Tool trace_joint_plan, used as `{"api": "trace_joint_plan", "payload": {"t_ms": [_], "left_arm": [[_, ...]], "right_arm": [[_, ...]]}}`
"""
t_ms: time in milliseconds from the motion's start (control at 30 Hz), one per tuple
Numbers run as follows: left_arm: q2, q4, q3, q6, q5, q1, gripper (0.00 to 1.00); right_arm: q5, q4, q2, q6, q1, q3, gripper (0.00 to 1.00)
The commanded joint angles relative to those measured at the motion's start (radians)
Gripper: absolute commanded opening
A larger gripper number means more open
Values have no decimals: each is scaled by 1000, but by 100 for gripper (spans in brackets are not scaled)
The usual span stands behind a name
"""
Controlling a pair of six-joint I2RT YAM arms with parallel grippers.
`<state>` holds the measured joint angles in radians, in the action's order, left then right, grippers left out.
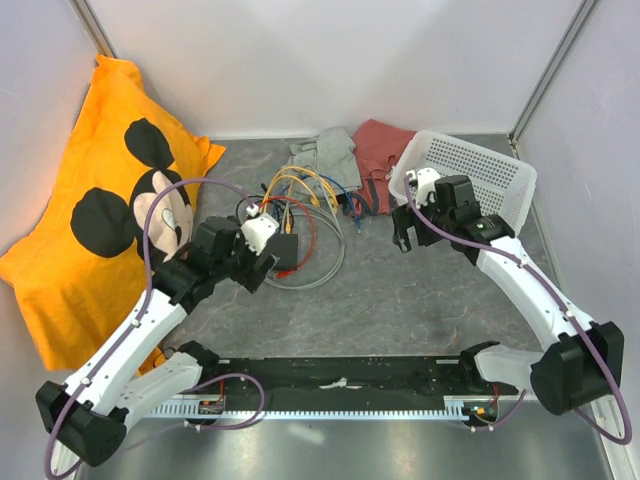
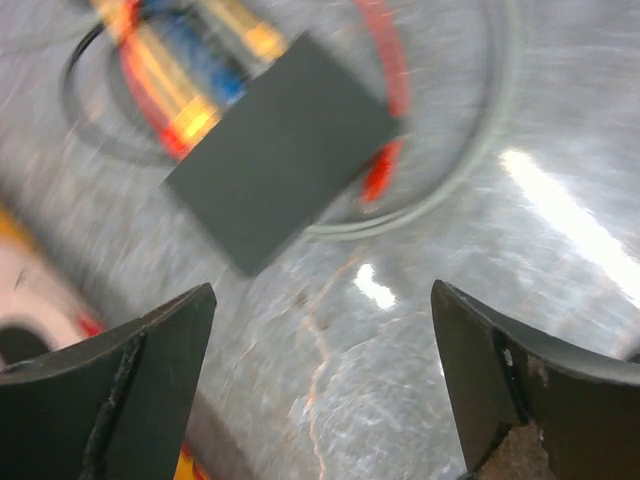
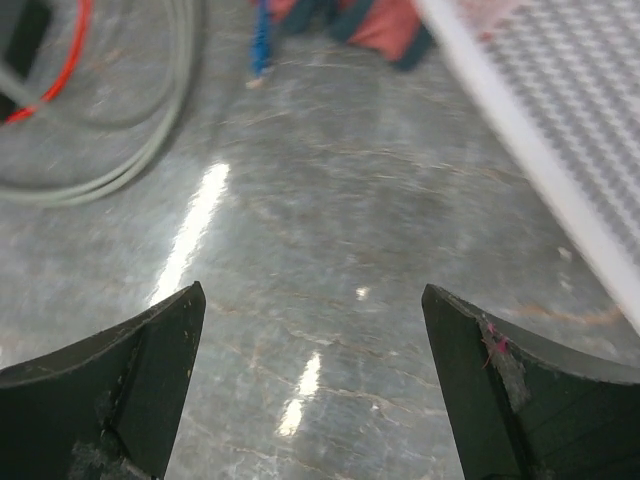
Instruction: Pull the plug from the switch port
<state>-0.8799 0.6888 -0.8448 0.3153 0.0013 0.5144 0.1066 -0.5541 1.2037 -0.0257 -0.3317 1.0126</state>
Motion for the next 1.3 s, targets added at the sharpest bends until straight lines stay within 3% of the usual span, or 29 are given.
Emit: {"api": "trace_joint_plan", "payload": {"t_ms": [0, 133, 200, 233, 300, 533, 767, 900, 1267], "left_arm": [[-72, -66, -12, -151, -190, -86, 97], [-327, 6, -192, -334, -95, -255, 93], [-469, 35, -272, -450, -37, -414, 88], [-506, 46, -283, -566, 23, -460, 87], [-566, 49, -271, -654, 70, -551, 81], [-715, -144, -191, -694, 146, -573, 69], [-856, -192, -217, -656, 310, -527, 65], [-843, -195, -177, -654, 445, -430, 65], [-674, -253, -33, -578, 578, -36, 65]], "right_arm": [[266, -33, 75, -135, -7, 66, 98], [289, -32, 174, -174, -21, 130, 98], [262, -20, 227, -186, -44, 155, 98], [257, -15, 249, -183, -53, 188, 98], [249, -6, 311, -177, -81, 224, 98], [193, -18, 445, -148, -122, 379, 94], [226, -26, 422, -143, -121, 278, 94], [199, -20, 386, -152, -121, 232, 95], [156, -88, 278, -212, -121, 173, 97]]}}
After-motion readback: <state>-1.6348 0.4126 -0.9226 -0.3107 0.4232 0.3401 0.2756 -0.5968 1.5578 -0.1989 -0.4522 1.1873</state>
